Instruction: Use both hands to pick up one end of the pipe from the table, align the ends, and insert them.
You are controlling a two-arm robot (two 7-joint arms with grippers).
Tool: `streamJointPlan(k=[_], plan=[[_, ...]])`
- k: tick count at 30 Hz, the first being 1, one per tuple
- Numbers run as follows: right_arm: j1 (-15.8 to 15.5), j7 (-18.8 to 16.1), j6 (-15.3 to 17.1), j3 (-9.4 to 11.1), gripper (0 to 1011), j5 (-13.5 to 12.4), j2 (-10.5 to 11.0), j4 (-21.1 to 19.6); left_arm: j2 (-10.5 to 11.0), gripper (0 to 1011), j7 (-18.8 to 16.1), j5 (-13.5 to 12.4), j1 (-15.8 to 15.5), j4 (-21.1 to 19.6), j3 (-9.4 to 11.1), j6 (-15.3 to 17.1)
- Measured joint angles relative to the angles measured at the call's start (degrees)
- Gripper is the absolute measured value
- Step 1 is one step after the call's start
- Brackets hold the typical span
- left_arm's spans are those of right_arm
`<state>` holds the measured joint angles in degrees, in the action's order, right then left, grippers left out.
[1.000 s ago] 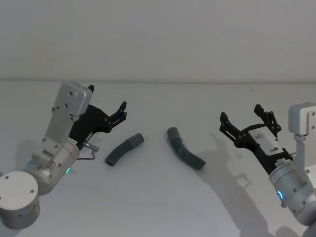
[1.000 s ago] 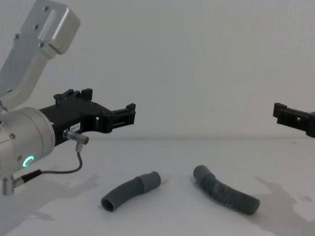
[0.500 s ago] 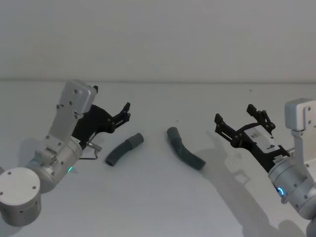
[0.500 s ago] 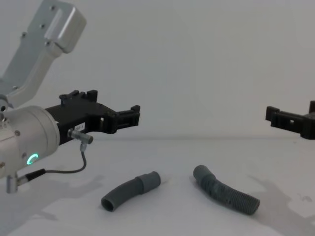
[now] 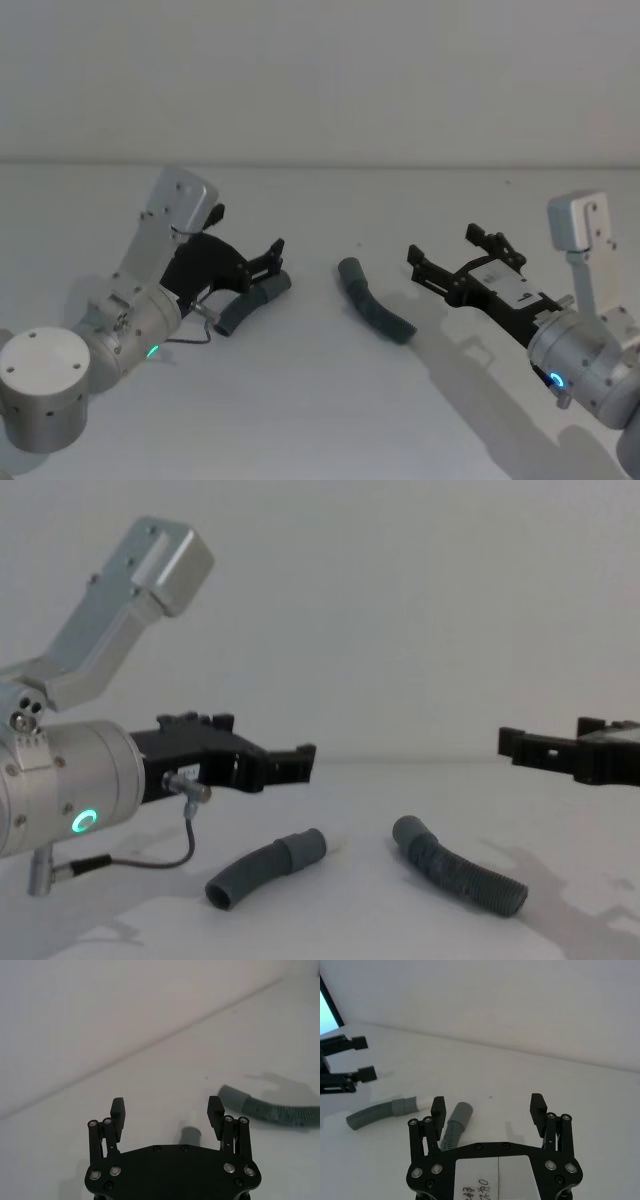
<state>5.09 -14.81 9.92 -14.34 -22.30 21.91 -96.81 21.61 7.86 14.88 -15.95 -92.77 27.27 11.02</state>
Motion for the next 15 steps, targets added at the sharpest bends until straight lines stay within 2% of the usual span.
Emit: streamJointPlan(k=[15], plan=[[4.0,-0.5,4.1,-3.1,1000,-1.1,-1.8,3.3,-0.5,1001,5.0,2.0,-2.3,4.5,0.9,5.7]])
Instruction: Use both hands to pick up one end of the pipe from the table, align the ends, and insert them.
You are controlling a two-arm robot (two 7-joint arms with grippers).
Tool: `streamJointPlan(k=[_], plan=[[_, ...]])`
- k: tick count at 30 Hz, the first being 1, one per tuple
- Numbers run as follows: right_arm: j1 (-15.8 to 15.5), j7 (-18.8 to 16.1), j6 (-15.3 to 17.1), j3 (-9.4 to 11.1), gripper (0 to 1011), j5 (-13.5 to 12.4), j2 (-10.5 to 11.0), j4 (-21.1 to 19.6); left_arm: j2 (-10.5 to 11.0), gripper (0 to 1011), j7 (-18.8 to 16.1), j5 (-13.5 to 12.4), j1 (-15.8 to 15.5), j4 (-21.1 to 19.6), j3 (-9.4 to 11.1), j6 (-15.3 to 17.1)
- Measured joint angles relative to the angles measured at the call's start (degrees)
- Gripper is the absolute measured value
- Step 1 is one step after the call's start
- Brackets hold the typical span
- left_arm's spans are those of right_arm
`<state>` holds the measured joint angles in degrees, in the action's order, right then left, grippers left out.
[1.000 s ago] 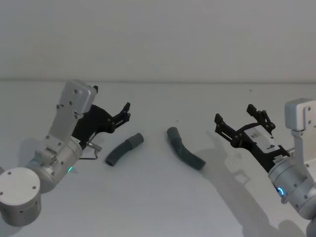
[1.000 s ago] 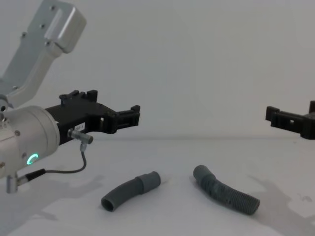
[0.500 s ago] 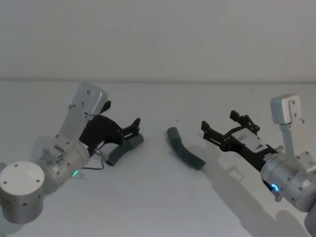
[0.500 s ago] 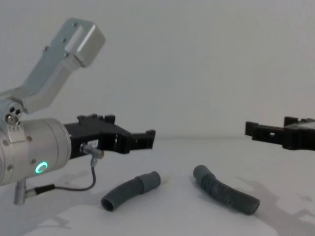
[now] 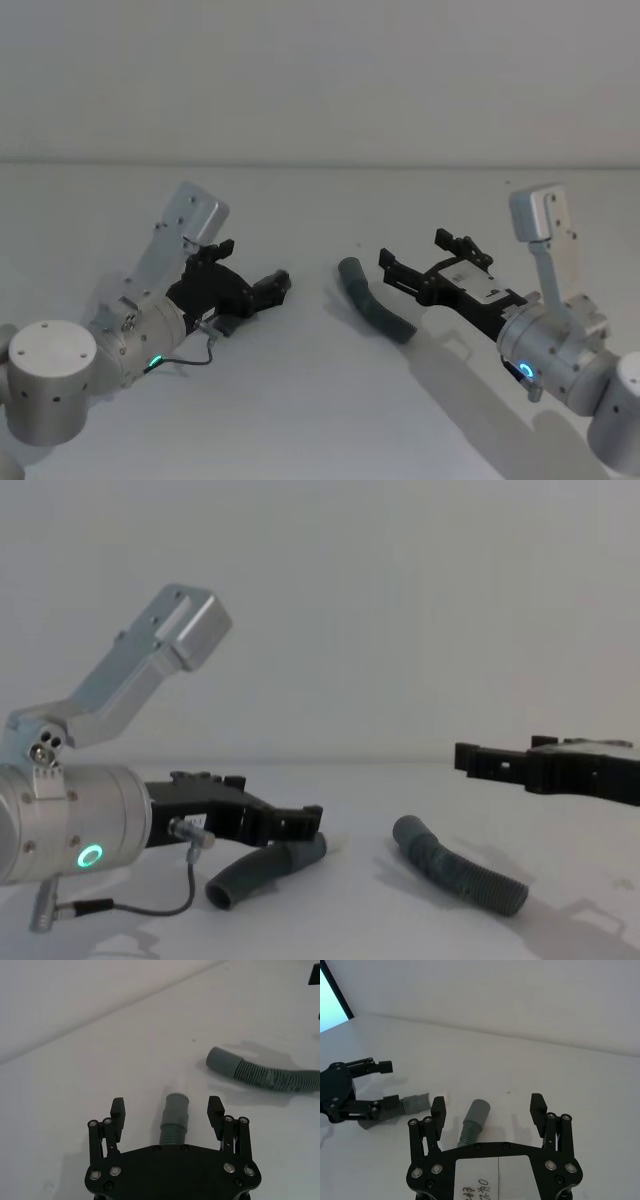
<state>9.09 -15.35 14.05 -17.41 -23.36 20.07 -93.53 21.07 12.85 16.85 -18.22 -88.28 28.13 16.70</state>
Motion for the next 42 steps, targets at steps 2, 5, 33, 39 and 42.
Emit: streamJointPlan(k=[2,5,33,39,42], plan=[[0.4,0.2,0.4,-0.4,1000,0.0,-0.3,0.5,-0.1,1001,0.4,0.1,-0.2,0.5,0.0,0.4],[0.7,0.3,0.7,-0.6,1000,0.0,-0.5,0.9,-0.2,1001,0.8,0.3,-0.5,1.0,0.1,0.8],[3.5,0.7,4.5,-5.8,1000,4.5,-2.7,8.1,-1.5,1001,6.0,0.3,-4.0,7.7,0.7,4.2],[3.6,0.6,4.5,-6.4,1000,5.3,-3.0,8.8,-1.7,1001,6.3,0.0,-4.1,8.0,0.6,4.2],[3.6,0.6,4.4,-6.5,1000,5.4,-3.0,8.9,-1.8,1001,6.3,0.0,-4.1,8.1,0.5,4.2]])
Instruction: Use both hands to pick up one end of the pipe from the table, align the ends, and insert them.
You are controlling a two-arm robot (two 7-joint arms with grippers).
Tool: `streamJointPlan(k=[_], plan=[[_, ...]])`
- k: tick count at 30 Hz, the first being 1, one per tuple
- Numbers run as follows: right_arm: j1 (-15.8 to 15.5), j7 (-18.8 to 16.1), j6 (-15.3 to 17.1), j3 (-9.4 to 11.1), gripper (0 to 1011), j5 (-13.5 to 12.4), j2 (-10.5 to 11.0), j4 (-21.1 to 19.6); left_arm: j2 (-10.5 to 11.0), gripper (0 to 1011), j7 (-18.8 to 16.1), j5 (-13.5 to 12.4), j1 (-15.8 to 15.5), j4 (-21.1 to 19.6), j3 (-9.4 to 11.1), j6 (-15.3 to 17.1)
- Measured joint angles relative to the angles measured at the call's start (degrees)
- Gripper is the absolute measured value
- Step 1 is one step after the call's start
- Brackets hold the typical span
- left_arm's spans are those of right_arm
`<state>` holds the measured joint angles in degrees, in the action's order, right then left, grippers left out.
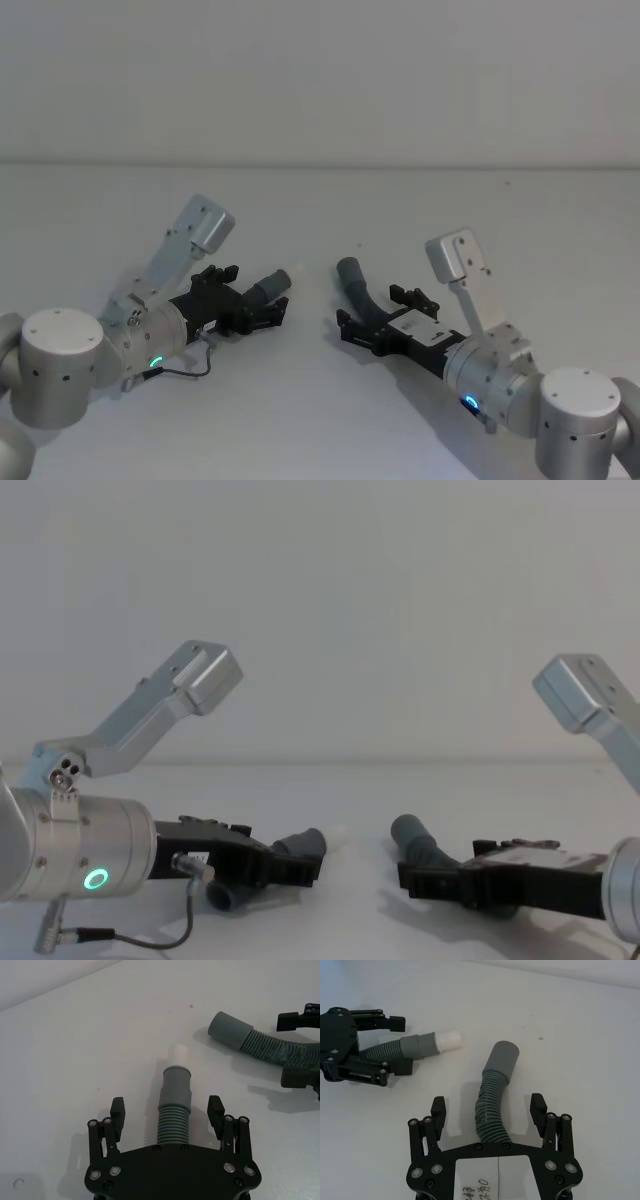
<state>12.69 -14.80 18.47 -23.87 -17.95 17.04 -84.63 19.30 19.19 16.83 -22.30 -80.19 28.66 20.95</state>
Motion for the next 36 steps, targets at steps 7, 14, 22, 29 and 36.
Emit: streamJointPlan(k=[7,14,22,29,36], plan=[[0.1,-0.2,-0.5,-0.4,956,0.8,-0.3,0.6,-0.1,979,0.2,-0.2,0.0,0.2,-0.2,0.0],[0.1,-0.3,-0.6,-0.6,792,1.2,-0.4,0.8,-0.2,800,0.3,-0.3,0.0,0.3,-0.2,0.1],[0.1,-0.4,-0.7,-0.8,512,1.4,-0.4,0.9,-0.2,533,0.4,-0.4,0.0,0.4,-0.3,0.1],[0.2,-0.4,-0.7,-0.8,372,1.5,-0.5,1.0,-0.3,393,0.4,-0.4,0.0,0.4,-0.3,0.1],[0.2,-0.4,-0.7,-0.8,289,1.5,-0.5,1.1,-0.3,345,0.4,-0.4,0.0,0.4,-0.3,0.0]])
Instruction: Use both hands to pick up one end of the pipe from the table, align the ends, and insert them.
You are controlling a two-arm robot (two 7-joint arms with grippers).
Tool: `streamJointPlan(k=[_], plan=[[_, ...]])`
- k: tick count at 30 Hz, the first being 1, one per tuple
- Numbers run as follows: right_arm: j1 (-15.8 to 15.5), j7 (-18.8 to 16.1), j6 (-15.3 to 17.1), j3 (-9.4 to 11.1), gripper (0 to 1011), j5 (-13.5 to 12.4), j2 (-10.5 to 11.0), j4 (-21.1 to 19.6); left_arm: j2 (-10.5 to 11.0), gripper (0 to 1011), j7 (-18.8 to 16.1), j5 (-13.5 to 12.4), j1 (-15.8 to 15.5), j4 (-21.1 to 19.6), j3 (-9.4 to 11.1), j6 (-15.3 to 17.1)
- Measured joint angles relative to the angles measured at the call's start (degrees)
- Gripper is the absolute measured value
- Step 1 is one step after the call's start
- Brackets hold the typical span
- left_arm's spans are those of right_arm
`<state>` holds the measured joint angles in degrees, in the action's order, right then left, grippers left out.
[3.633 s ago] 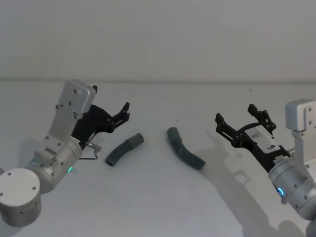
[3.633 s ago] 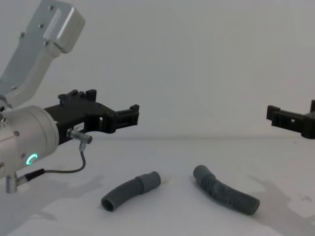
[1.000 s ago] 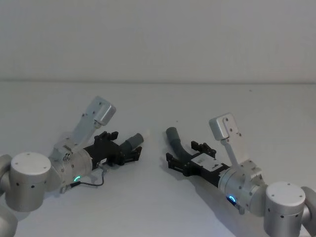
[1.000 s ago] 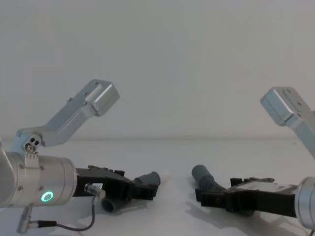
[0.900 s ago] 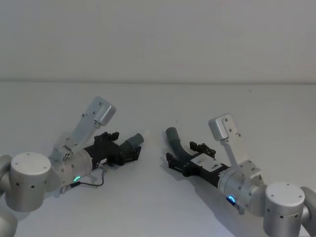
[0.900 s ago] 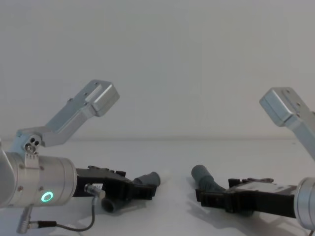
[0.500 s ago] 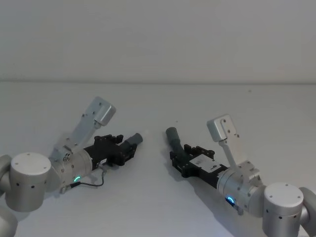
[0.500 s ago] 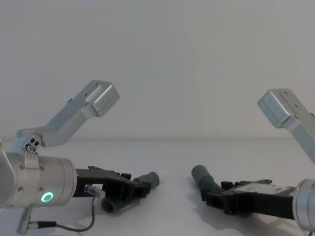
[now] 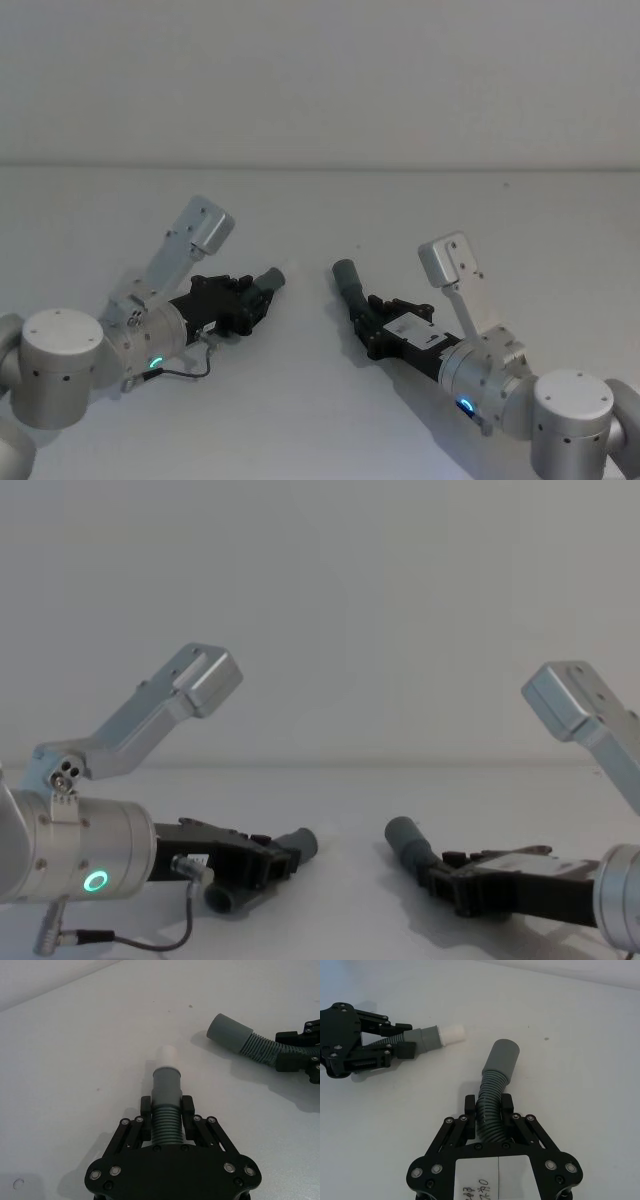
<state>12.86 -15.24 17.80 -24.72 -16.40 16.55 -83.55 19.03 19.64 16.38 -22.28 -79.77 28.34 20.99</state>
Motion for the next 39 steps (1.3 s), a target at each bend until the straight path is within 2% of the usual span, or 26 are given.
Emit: streamJointPlan(k=[20,23,29,30,34,39], plan=[[-0.2,-0.1,-0.4,0.1,289,0.3,0.1,-0.2,0.1,345,0.2,-0.2,0.1,-0.1,0.0,-0.6],[-0.6,-0.2,-1.0,0.1,289,0.7,0.5,-0.8,0.3,345,0.6,-0.6,0.2,-0.6,0.0,-2.2],[-1.6,-0.9,-3.1,0.7,289,2.2,2.8,-4.2,1.0,345,1.9,-1.6,0.3,-1.9,0.0,-6.3],[-2.0,-1.3,-3.7,1.0,287,2.7,3.9,-5.8,1.2,345,2.3,-1.9,0.3,-2.1,0.1,-7.3],[-2.6,-2.4,-4.7,1.3,287,3.8,6.2,-8.4,1.7,345,3.5,-2.5,0.2,-2.8,0.2,-10.0],[-2.9,-3.1,-5.1,1.6,289,4.3,7.7,-10.2,2.2,345,4.5,-3.0,0.0,-3.3,0.4,-12.1]])
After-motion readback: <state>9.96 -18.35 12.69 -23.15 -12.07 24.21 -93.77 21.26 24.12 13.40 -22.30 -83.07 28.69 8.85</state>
